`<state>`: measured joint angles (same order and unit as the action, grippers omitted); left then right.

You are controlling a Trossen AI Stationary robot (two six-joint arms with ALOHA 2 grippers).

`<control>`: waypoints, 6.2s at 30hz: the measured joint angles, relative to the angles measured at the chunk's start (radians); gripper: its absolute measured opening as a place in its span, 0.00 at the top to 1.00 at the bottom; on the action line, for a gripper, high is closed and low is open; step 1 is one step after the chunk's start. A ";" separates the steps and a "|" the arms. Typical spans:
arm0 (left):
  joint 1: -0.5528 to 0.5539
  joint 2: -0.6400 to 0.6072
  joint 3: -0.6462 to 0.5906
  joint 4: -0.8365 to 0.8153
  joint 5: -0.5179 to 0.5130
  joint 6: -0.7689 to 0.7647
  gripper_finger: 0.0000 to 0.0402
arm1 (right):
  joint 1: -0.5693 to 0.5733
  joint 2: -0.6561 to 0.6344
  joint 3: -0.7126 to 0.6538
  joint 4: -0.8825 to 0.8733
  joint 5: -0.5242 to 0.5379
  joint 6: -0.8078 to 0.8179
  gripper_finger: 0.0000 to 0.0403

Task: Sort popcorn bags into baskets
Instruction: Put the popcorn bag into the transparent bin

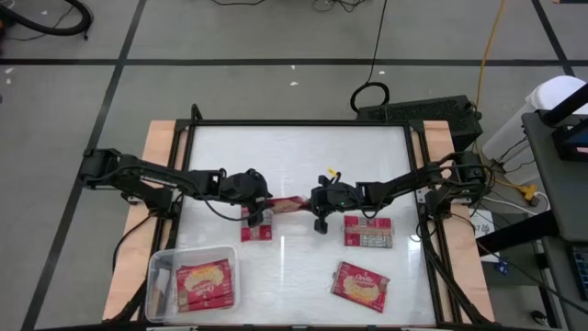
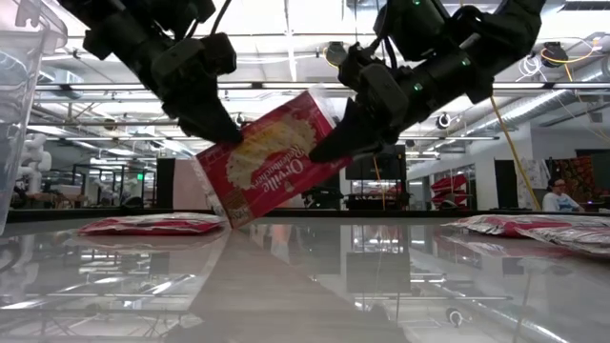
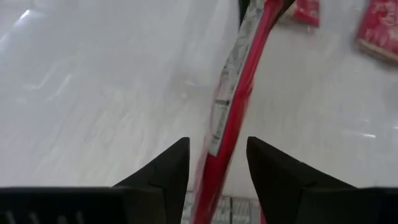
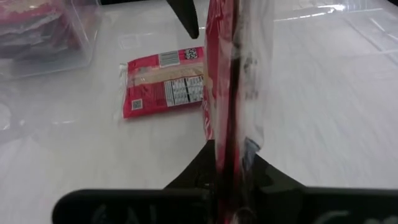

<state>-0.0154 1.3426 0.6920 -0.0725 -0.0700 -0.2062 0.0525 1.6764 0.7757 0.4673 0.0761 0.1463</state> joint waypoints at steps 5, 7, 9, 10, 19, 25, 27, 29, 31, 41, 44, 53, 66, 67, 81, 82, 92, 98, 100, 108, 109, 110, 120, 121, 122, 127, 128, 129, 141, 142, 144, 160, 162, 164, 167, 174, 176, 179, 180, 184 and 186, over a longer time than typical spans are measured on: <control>0.000 0.015 0.000 -0.004 0.017 0.016 0.60 | 0.000 0.000 -0.019 0.016 0.000 -0.007 0.97; 0.000 0.022 0.000 0.017 0.017 0.025 0.60 | 0.000 0.000 -0.027 0.034 0.000 -0.008 0.97; 0.000 0.030 0.000 0.015 0.018 0.035 0.61 | 0.000 0.000 -0.030 0.038 0.000 -0.009 0.97; 0.000 0.030 -0.001 0.016 0.018 0.043 0.63 | 0.000 0.000 -0.030 0.038 0.000 -0.010 0.97; 0.000 0.072 0.002 0.113 0.046 0.111 0.87 | 0.000 0.000 -0.029 0.042 0.001 -0.021 0.97; 0.000 0.068 0.002 0.104 0.047 0.103 0.94 | 0.000 0.000 -0.029 0.042 0.001 -0.011 0.97; -0.001 0.048 0.001 0.093 0.048 0.092 0.92 | 0.000 0.000 -0.028 0.056 0.000 -0.008 0.96; -0.006 0.031 0.002 0.086 0.048 0.089 0.91 | 0.000 -0.001 -0.027 0.065 0.001 -0.012 0.93; -0.013 -0.001 0.002 0.060 0.048 0.088 0.93 | 0.004 0.000 -0.028 0.069 0.001 -0.017 0.89; -0.072 -0.222 0.079 -0.255 0.080 -0.005 0.95 | 0.036 -0.059 -0.029 -0.012 0.059 0.044 0.62; -0.116 -0.277 0.120 -0.378 0.076 -0.060 0.95 | 0.051 -0.104 -0.034 -0.042 0.058 0.066 0.57; -0.316 -0.378 0.367 -0.696 0.071 -0.224 0.96 | 0.152 -0.135 -0.090 -0.011 0.110 0.163 0.56; -0.685 -0.401 0.512 -1.058 0.021 -0.700 0.96 | 0.396 -0.134 -0.109 0.045 0.351 0.262 0.56; -0.713 -0.398 0.502 -1.066 0.020 -0.735 0.96 | 0.409 -0.134 -0.109 0.045 0.364 0.268 0.56; -0.978 -0.286 0.446 -1.033 -0.097 -1.010 0.94 | 0.447 -0.134 -0.109 0.070 0.402 0.280 0.56; -0.987 -0.271 0.446 -1.033 -0.098 -1.021 0.94 | 0.447 -0.134 -0.109 0.076 0.402 0.279 0.56; -1.028 -0.100 0.446 -1.024 -0.092 -1.126 0.93 | 0.441 -0.134 -0.110 0.136 0.400 0.258 0.56; -1.063 -0.068 0.446 -1.021 -0.082 -1.194 0.92 | 0.440 -0.134 -0.110 0.191 0.399 0.233 0.56; -1.073 -0.066 0.446 -1.021 -0.083 -1.196 0.92 | 0.440 -0.134 -0.110 0.201 0.399 0.231 0.56; -1.081 -0.066 0.446 -1.021 -0.134 -1.201 0.86 | 0.440 -0.134 -0.110 0.202 0.399 0.231 0.56; -1.081 -0.066 0.446 -1.021 -0.137 -1.199 0.84 | 0.440 -0.134 -0.110 0.202 0.399 0.231 0.56; -1.081 -0.063 0.446 -1.021 -0.138 -1.195 0.82 | 0.440 -0.134 -0.110 0.202 0.398 0.231 0.56; -1.081 -0.036 0.446 -1.024 -0.103 -1.138 0.65 | 0.440 -0.134 -0.110 0.202 0.392 0.234 0.56; -1.081 -0.037 0.446 -1.024 -0.091 -1.138 0.65 | 0.440 -0.134 -0.110 0.202 0.391 0.234 0.56; -1.081 -0.039 0.446 -1.024 -0.087 -1.137 0.65 | 0.440 -0.134 -0.110 0.202 0.391 0.234 0.56; -1.081 -0.060 0.446 -1.024 -0.087 -1.101 0.66 | 0.440 -0.134 -0.110 0.171 0.382 0.221 0.56; -1.081 -0.067 0.446 -1.024 -0.085 -1.094 0.66 | 0.440 -0.134 -0.110 0.154 0.361 0.212 0.56; -1.081 -0.074 0.450 -1.027 -0.079 -1.088 0.67 | 0.440 -0.134 -0.110 0.139 0.340 0.207 0.56; -1.063 -0.175 0.556 -1.193 -0.223 -0.866 0.72 | 0.382 -0.134 -0.110 0.058 0.291 0.105 0.56; -1.060 -0.183 0.556 -1.227 -0.269 -0.844 0.72 | 0.367 -0.134 -0.110 0.059 0.291 0.083 0.56; -1.049 -0.199 0.556 -1.295 -0.383 -0.781 0.73 | 0.332 -0.134 -0.110 0.059 0.291 0.046 0.56; -0.843 -0.361 0.406 -1.315 -0.961 -0.485 0.74 | -0.017 -0.133 -0.110 0.130 0.085 -0.013 0.56; -0.815 -0.396 0.346 -1.183 -0.922 -0.420 0.74 | -0.043 -0.133 -0.110 0.163 0.036 -0.007 0.56; -0.790 -0.424 0.274 -1.006 -0.863 -0.315 0.74 | -0.054 -0.133 -0.110 0.181 0.027 0.005 0.56; -0.761 -0.451 0.168 -0.746 -0.767 -0.168 0.74 | -0.050 -0.132 -0.110 0.186 0.033 0.019 0.56; -0.671 -0.452 0.043 -0.391 -0.719 -0.065 0.74 | 0.010 0.010 -0.109 0.375 0.106 0.120 0.56; -0.641 -0.452 0.024 -0.346 -0.719 -0.077 0.74 | 0.025 0.061 -0.098 0.428 0.103 0.126 0.56; -0.598 -0.451 0.013 -0.334 -0.716 -0.116 0.74 | 0.044 0.133 -0.051 0.413 0.047 0.130 0.56; -0.586 -0.449 0.011 -0.332 -0.716 -0.131 0.74 | 0.051 0.159 -0.025 0.401 0.022 0.130 0.56; -0.543 -0.444 -0.002 -0.335 -0.689 -0.147 0.74 | 0.086 0.256 0.087 0.272 -0.028 0.087 0.56; -0.526 -0.440 -0.004 -0.333 -0.682 -0.146 0.74 | 0.100 0.293 0.147 0.174 -0.048 0.027 0.56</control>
<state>-0.5414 0.9024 0.6884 -0.4059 -0.7521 -0.3527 0.1525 1.9691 0.9222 0.6418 0.0284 0.1737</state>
